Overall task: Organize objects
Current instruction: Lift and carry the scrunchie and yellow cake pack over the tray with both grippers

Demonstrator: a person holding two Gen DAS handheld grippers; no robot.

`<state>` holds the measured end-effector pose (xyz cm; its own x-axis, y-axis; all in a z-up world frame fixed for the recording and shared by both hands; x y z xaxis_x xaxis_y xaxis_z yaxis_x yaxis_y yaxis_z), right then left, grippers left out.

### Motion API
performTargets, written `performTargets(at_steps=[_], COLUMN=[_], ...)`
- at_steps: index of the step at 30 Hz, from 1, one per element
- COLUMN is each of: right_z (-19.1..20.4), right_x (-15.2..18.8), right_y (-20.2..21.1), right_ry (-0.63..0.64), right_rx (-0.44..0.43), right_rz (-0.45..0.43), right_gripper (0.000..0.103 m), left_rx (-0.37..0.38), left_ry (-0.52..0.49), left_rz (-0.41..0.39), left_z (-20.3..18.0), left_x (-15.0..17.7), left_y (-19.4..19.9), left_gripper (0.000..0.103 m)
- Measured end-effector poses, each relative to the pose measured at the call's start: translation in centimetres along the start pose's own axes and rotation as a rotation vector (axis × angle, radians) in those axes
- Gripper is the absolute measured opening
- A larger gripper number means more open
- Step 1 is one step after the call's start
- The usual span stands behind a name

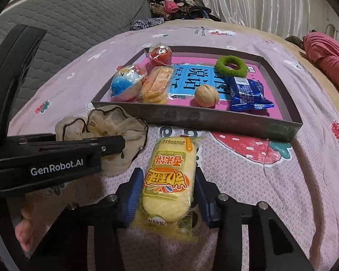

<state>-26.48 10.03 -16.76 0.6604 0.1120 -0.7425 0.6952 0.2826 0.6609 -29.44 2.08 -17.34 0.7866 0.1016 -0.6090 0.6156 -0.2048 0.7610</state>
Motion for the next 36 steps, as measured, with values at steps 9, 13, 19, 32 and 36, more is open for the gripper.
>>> performTargets(at_steps=[9, 13, 19, 32, 36], right_z=[-0.8, -1.1, -1.3, -0.1, 0.1], right_x=[0.4, 0.6, 0.7, 0.6, 0.1], right_y=[1.4, 2.3, 4.1, 8.6, 10.2], right_ry=[-0.047, -0.058, -0.059, -0.031, -0.026], right_rx=[-0.008, -0.003, 0.005, 0.006, 0.010], right_rz=[-0.029, -0.034, -0.046, -0.080, -0.103], right_gripper=[0.040, 0.040, 0.040, 0.040, 0.040], left_rx=[0.015, -0.020, -0.047, -0.061, -0.065], left_ry=[-0.008, -0.029, -0.043, -0.058, -0.066], left_rz=[-0.008, -0.030, -0.055, -0.124, -0.142], left_z=[-0.5, -0.6, -0.6, -1.6, -2.0], left_x=[0.5, 1.0, 1.7, 2.1, 2.0], left_y=[0.6, 1.7, 3.7, 9.5, 10.9], left_gripper=[0.017, 0.017, 0.017, 0.017, 0.017])
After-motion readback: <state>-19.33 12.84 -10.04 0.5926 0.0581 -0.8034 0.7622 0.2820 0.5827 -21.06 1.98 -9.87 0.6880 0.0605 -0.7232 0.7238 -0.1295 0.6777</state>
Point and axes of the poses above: each gripper's, at about its wrist camera, not at the fingertips, and y roughly against the way its jaws point, z to its left, x to its underside, the point moved 10 cm from there along -y, roughly the way its jaws point, and after that the axes turned 10 degrees about -z, right-handed, at the moved point
